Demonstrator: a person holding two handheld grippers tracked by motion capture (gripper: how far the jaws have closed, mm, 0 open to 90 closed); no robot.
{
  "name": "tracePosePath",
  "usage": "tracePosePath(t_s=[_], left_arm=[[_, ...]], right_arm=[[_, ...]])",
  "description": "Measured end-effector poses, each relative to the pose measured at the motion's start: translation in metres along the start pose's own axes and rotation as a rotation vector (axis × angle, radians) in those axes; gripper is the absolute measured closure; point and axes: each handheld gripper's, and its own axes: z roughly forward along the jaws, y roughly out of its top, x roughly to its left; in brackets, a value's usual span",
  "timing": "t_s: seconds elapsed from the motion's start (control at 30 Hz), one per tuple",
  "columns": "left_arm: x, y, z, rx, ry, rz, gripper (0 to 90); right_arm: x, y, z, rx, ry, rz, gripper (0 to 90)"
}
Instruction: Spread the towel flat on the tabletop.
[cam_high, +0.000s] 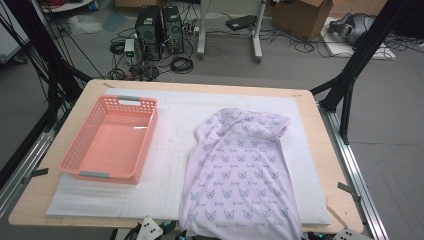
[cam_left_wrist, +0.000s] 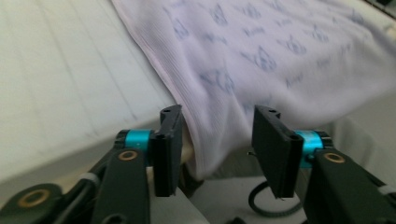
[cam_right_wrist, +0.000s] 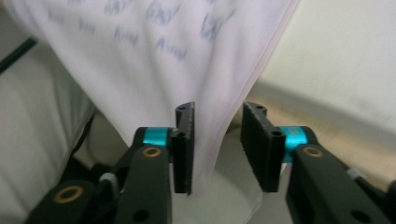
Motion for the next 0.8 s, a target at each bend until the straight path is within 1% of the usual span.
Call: tracePosePath(t_s=[0.03, 0.1, 0.2, 0.3, 0.33, 0.37, 0.5, 0.53, 0.63, 0.8], left_arm=[[0.003, 0.002, 0.0, -0.015, 0.007, -0.011, 50.9], [0.008, 0.005, 0.001, -0.028, 0.013, -0.018, 50.3], [0.015, 0.01, 0.005, -0.035, 0.018, -0.016, 49.5], [0.021, 0.017, 0.01, -0.037, 0.016, -0.007, 48.8], [0.023, 0.019, 0.013, -0.038, 0.02, 0.001, 48.6], [0.026, 0.021, 0.015, -0.038, 0.02, 0.01, 48.3], [0.035, 0.032, 0.025, -0.042, 0.008, 0.019, 48.2], [0.038, 0.035, 0.027, -0.044, 0.007, 0.019, 48.2], [0.047, 0.043, 0.037, -0.043, 0.004, 0.015, 48.2], [0.062, 0.059, 0.054, -0.031, -0.006, 0.009, 48.0]], right_arm=[[-0.001, 0.002, 0.001, -0.017, -0.003, -0.001, 62.7], [-0.004, 0.006, 0.002, -0.044, -0.01, 0.005, 62.4], [-0.006, 0.013, 0.004, -0.076, -0.022, 0.004, 62.5], [-0.01, 0.02, 0.01, -0.079, -0.035, -0.003, 62.6], [-0.011, 0.022, 0.013, -0.075, -0.038, 0.004, 62.6], [-0.014, 0.024, 0.016, -0.073, -0.043, -0.003, 62.6], [-0.023, 0.034, 0.028, -0.069, -0.059, 0.008, 61.7], [-0.026, 0.037, 0.031, -0.071, -0.067, 0.003, 61.1], [-0.034, 0.045, 0.04, -0.074, -0.078, 0.017, 60.1], [-0.048, 0.06, 0.058, -0.071, -0.109, 0.024, 57.2]])
